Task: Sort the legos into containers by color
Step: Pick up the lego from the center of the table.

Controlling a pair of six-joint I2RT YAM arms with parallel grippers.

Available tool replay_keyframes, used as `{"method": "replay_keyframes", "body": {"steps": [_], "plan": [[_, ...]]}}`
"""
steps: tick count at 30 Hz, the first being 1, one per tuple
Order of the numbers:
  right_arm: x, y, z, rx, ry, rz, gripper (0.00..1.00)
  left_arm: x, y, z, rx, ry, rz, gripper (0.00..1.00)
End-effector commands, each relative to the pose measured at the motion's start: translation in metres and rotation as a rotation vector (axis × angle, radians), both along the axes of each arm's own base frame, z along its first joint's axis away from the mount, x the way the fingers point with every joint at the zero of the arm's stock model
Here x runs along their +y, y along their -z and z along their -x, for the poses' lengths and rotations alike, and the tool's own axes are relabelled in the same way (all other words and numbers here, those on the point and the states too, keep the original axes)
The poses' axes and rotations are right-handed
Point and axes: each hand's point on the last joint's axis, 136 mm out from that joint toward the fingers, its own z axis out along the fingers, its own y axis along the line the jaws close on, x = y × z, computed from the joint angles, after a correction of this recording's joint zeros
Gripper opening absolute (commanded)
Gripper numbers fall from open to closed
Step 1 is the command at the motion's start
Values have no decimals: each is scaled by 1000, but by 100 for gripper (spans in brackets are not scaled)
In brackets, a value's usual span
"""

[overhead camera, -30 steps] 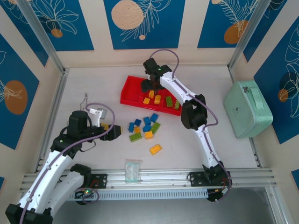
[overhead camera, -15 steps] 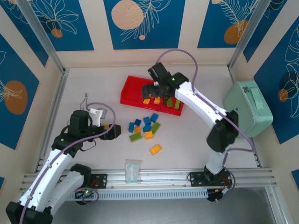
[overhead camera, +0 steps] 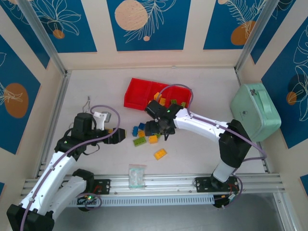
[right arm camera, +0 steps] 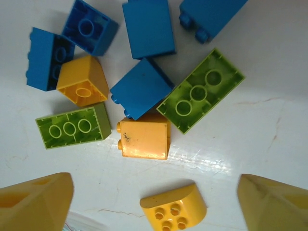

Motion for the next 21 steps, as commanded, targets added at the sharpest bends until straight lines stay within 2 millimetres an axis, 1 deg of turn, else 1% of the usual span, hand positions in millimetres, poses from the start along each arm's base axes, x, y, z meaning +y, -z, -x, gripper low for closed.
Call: {"method": "replay_keyframes", "body": {"steps": [1, 4, 10, 17, 21], "plan": [[12, 12, 4, 47, 27, -13, 83, -5, 1, 6, 4, 41, 5, 99], [15, 17, 2, 53, 18, 15, 77, -4, 0, 6, 1, 38, 2, 99], [20, 30, 1, 75, 6, 46, 76, -3, -1, 6, -8, 33, 1, 99], [35, 46, 3, 112, -38, 54, 69, -2, -2, 5, -16, 25, -2, 99], [34, 50, 3, 118, -32, 64, 66, -2, -1, 6, -14, 26, -2, 99]]}}
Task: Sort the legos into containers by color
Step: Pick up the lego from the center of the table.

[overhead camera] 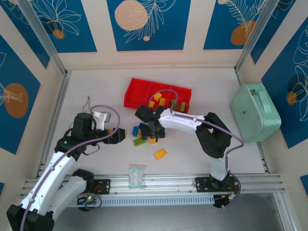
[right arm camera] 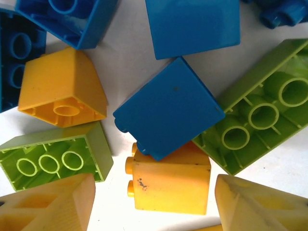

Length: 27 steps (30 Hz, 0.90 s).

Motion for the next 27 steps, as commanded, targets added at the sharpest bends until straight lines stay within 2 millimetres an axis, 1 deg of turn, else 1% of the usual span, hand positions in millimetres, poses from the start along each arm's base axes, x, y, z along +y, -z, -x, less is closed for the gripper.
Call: {"method": "replay_keyframes", "body": {"steps": [1, 12, 20, 23, 27], "plan": [[5, -2, 2, 14, -7, -8, 65, -2, -1, 5, -12, 26, -3, 99], [9, 12, 2, 34, -46, 22, 54, -2, -1, 5, -13, 24, -4, 99], [8, 22, 0, 41, -53, 46, 51, -2, -1, 5, -14, 24, -2, 99], [9, 25, -1, 44, -73, 51, 45, -2, -1, 6, -14, 24, -2, 99], [6, 27, -1, 40, -91, 74, 42, -2, -2, 6, -15, 24, -2, 99]]}}
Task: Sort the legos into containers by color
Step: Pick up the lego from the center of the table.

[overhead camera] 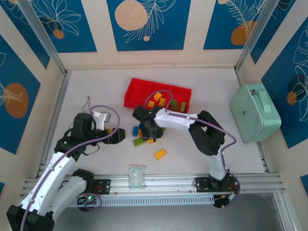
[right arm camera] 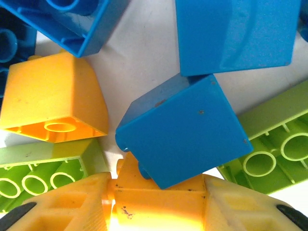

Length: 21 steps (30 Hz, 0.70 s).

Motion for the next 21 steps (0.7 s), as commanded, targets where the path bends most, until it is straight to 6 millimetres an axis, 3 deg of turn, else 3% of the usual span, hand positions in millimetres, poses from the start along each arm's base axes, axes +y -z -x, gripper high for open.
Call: {"method": "replay_keyframes", "body": {"steps": [1, 8, 17, 21], "plan": [[-2, 11, 2, 13, -28, 35, 42, -2, -1, 6, -11, 24, -3, 99], [-5, -10, 0, -24, -35, 9, 36, -2, -1, 5, -13, 25, -2, 99], [8, -84, -15, -169, -86, -147, 34, -2, -1, 6, -14, 26, -1, 99], [3, -119, -34, -262, -89, -184, 34, -2, -2, 6, -19, 27, 0, 99]]}}
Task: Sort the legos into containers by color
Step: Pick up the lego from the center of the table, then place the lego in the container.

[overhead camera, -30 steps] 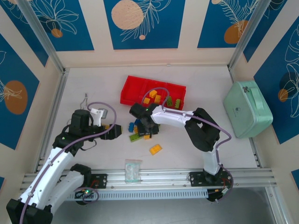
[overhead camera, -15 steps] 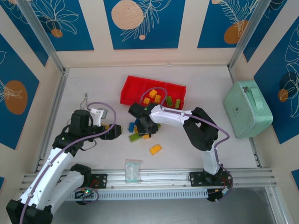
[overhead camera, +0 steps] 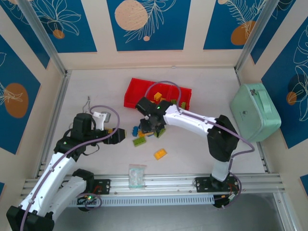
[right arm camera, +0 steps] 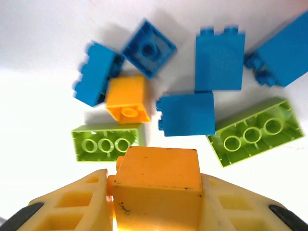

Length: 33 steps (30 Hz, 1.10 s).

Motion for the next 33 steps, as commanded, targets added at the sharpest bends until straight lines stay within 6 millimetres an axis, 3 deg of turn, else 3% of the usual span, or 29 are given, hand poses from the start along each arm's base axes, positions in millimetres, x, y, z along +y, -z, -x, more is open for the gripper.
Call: {"method": "replay_keyframes", "body": {"steps": [1, 9, 14, 18, 24, 33], "plan": [[-8, -40, -25, -108, 0, -39, 34, -2, -1, 5, -12, 26, -2, 99], [-15, -87, -90, -239, 28, -134, 31, -2, -3, 6, -24, 26, 1, 99], [-18, -96, -128, -287, 7, -142, 30, -1, -4, 6, -30, 24, 0, 99], [-21, -86, -154, -272, 5, -135, 29, -1, -6, 6, -36, 23, 1, 99], [-27, -59, -176, -213, 3, -112, 29, -1, -4, 6, -33, 23, 0, 99], [-32, -13, -183, -120, -2, -55, 30, -1, -4, 6, -33, 21, -1, 99]]}}
